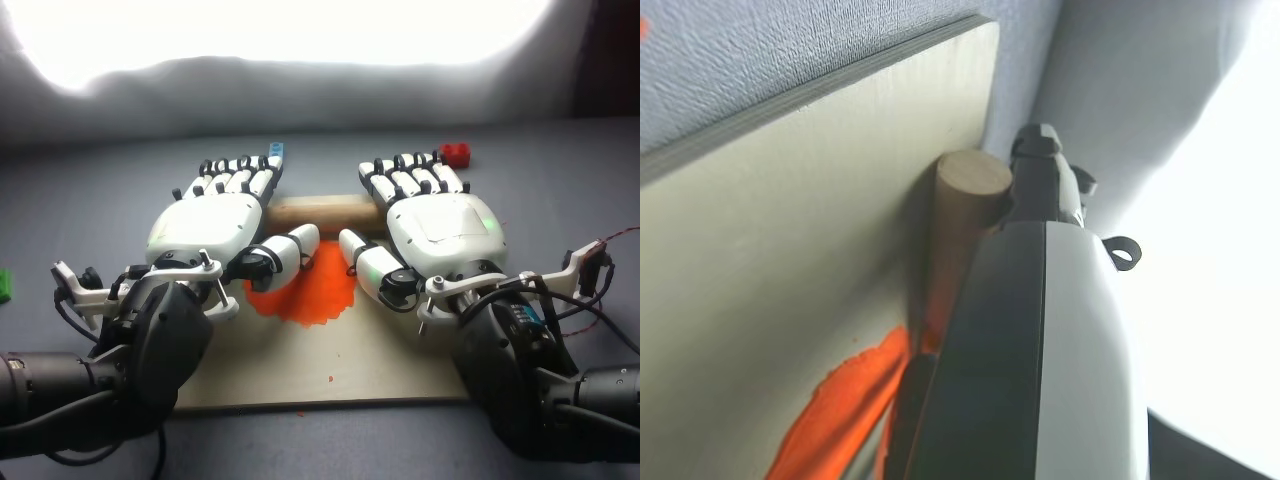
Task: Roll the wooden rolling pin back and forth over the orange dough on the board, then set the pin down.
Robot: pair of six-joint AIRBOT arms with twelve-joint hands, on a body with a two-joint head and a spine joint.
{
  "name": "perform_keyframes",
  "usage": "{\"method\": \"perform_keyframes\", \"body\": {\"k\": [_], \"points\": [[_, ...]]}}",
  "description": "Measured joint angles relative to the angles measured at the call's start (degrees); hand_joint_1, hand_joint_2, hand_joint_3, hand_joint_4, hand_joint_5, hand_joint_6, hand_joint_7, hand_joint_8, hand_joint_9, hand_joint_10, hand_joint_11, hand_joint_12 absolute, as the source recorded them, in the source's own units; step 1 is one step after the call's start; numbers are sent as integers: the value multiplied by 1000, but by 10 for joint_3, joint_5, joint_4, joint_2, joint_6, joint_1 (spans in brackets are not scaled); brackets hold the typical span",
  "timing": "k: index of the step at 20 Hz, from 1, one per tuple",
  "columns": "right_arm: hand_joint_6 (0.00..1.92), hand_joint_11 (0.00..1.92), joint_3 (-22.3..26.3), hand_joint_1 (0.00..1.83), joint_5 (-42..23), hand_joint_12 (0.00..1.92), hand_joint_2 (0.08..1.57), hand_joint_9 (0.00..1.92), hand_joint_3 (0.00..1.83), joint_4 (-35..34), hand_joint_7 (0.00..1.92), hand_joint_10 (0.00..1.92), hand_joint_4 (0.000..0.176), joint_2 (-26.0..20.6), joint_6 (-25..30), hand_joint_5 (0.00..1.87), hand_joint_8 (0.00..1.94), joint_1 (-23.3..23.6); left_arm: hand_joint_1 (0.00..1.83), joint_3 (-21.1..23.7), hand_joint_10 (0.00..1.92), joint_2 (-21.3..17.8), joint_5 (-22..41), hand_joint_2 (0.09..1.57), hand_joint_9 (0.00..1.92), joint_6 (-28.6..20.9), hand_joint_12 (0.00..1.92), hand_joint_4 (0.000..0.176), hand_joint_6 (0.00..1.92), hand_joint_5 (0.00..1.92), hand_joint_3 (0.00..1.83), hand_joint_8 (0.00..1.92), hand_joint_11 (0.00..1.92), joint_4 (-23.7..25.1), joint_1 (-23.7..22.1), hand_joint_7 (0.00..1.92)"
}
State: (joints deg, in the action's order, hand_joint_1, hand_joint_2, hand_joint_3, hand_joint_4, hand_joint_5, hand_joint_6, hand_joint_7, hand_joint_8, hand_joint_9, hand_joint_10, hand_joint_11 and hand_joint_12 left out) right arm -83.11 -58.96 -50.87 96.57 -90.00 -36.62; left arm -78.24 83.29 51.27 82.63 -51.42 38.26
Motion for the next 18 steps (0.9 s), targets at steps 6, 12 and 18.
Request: {"method": "perform_keyframes", "body": {"k": [6, 12, 18], "points": [[7, 0, 2, 0, -4, 256, 1400, 127, 0, -2, 168, 11, 0, 0, 0, 181, 4, 0, 0, 27, 0, -10, 28, 1421, 0, -7, 0, 0, 0, 0, 0, 0, 0, 6, 15, 0], [6, 0, 5, 0, -10, 258, 1399, 128, 0, -11, 169, 10, 0, 0, 0, 181, 4, 0, 0, 47, 0, -20, 45, 1420, 0, -14, 0, 0, 0, 0, 0, 0, 0, 9, 27, 0], [6, 0, 14, 0, -18, 260, 1399, 128, 0, -25, 169, 9, 0, 0, -1, 181, 3, 0, 0, 56, 0, -29, 45, 1420, 0, -16, 0, 0, 0, 0, 0, 0, 0, 8, 30, 0]]}}
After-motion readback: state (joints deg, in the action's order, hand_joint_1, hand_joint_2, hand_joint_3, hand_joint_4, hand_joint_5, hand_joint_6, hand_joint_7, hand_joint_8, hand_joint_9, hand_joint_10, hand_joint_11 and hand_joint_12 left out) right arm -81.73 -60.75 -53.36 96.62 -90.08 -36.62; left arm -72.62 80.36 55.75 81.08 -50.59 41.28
